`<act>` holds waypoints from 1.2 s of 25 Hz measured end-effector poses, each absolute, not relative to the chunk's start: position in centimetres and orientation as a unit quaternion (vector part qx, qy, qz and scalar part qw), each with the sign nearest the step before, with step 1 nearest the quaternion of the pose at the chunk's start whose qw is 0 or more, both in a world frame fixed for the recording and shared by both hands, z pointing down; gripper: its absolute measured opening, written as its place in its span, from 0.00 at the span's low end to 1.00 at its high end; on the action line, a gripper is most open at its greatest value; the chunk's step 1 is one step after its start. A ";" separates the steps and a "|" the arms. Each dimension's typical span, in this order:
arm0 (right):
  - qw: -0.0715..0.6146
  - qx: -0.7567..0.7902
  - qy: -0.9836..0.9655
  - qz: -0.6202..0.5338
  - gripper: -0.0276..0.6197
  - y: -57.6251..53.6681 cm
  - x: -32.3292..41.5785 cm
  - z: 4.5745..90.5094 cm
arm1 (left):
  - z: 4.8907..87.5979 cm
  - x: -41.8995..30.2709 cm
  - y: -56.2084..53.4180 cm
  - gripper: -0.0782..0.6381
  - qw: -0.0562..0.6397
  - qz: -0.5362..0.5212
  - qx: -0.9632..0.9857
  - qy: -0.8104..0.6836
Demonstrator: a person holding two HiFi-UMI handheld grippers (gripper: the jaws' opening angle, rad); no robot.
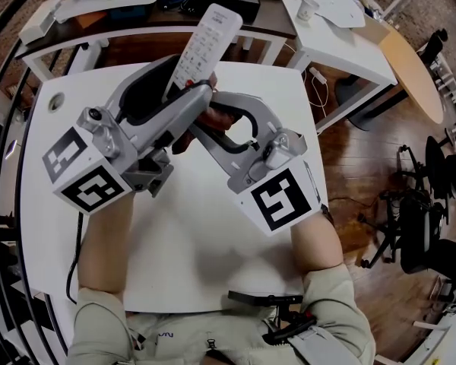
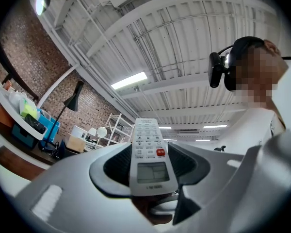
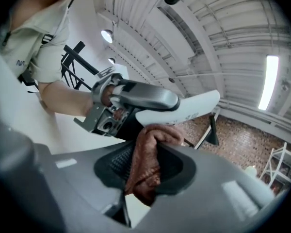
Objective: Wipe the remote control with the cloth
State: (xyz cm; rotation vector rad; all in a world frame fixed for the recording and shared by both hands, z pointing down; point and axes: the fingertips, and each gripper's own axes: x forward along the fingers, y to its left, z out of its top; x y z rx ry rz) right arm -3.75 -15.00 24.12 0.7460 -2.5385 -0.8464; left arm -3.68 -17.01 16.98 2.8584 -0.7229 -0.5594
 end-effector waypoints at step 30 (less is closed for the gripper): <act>0.074 0.400 -0.874 -0.266 0.20 -18.4 2.3 18.3 | 17.5 -3.1 -16.4 0.45 0.015 -0.145 0.954 -0.263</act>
